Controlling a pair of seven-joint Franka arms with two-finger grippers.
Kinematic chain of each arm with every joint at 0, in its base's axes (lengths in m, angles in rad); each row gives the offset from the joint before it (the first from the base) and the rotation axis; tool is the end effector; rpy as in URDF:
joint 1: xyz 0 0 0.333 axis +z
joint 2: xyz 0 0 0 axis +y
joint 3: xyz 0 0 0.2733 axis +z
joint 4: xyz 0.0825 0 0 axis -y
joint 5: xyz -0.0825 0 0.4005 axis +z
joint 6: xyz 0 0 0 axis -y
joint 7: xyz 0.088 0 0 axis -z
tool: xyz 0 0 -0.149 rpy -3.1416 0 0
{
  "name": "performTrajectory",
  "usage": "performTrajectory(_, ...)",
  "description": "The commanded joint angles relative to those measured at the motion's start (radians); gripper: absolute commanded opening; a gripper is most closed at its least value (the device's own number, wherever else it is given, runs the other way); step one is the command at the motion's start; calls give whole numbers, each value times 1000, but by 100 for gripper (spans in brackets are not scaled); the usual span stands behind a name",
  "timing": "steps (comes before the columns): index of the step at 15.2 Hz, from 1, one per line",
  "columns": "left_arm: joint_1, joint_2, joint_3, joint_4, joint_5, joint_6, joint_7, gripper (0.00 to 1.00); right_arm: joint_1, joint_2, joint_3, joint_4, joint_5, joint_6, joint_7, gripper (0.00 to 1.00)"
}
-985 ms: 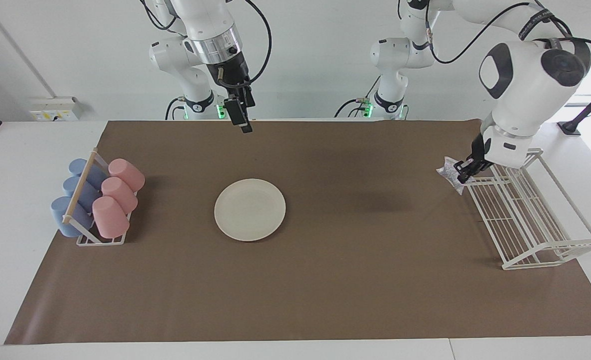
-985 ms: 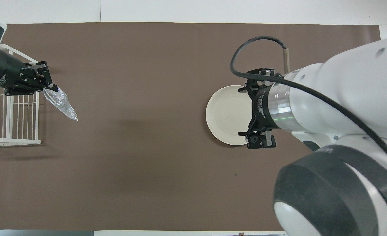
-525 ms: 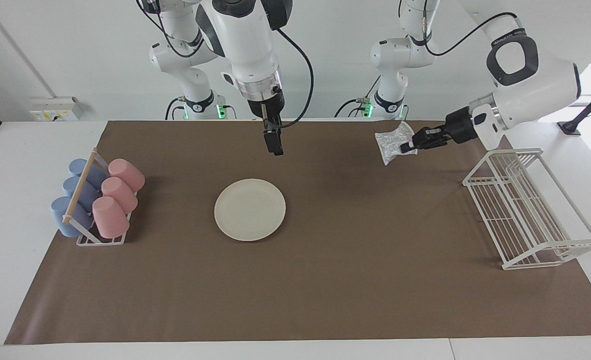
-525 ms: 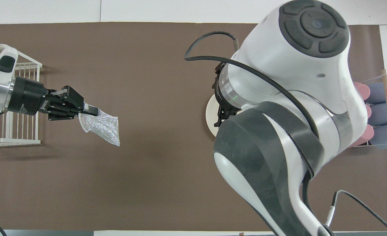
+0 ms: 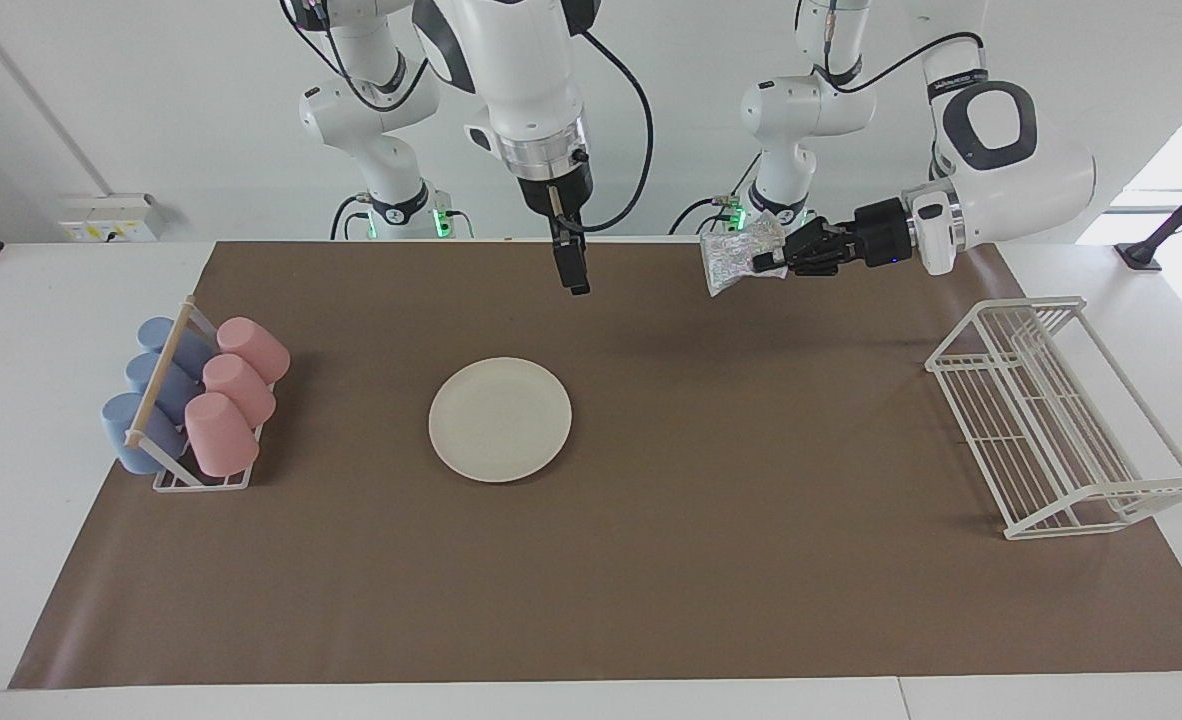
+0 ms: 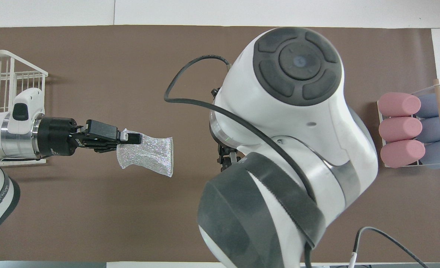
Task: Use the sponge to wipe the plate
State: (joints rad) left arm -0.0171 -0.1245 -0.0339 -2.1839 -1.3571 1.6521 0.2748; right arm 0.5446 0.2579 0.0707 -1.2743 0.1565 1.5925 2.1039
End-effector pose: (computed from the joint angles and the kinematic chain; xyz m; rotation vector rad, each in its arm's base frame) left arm 0.5067 -0.1644 0.4253 1.8026 0.1169 -0.2050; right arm 0.5149 0.3858 0.5333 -2.2316 2.0584 0.2402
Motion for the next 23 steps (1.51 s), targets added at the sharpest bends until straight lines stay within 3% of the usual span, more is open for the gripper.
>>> performTrajectory(1,-11,-49,6,-111,-132,23,119,0,14,-5,1,-4,-5,-8,59,100)
performTrajectory(5,-15,-53,6,-145,-246,15,170,0,64,-11,1,-17,-5,27,102,100)
performTrajectory(7,-67,-53,6,-149,-266,23,184,0,70,-19,6,-30,-3,46,104,100)
performTrajectory(11,-135,-63,5,-165,-275,51,219,0,106,-25,7,-39,-3,61,107,100)
performTrajectory(20,-132,-63,8,-166,-283,35,216,0,110,-77,7,-163,-3,145,110,97)
performTrajectory(21,-129,-64,8,-166,-283,35,216,0,110,-80,7,-169,-3,149,113,82)
performTrajectory(23,-129,-64,9,-166,-283,29,215,0,110,-80,7,-168,-3,147,114,13)
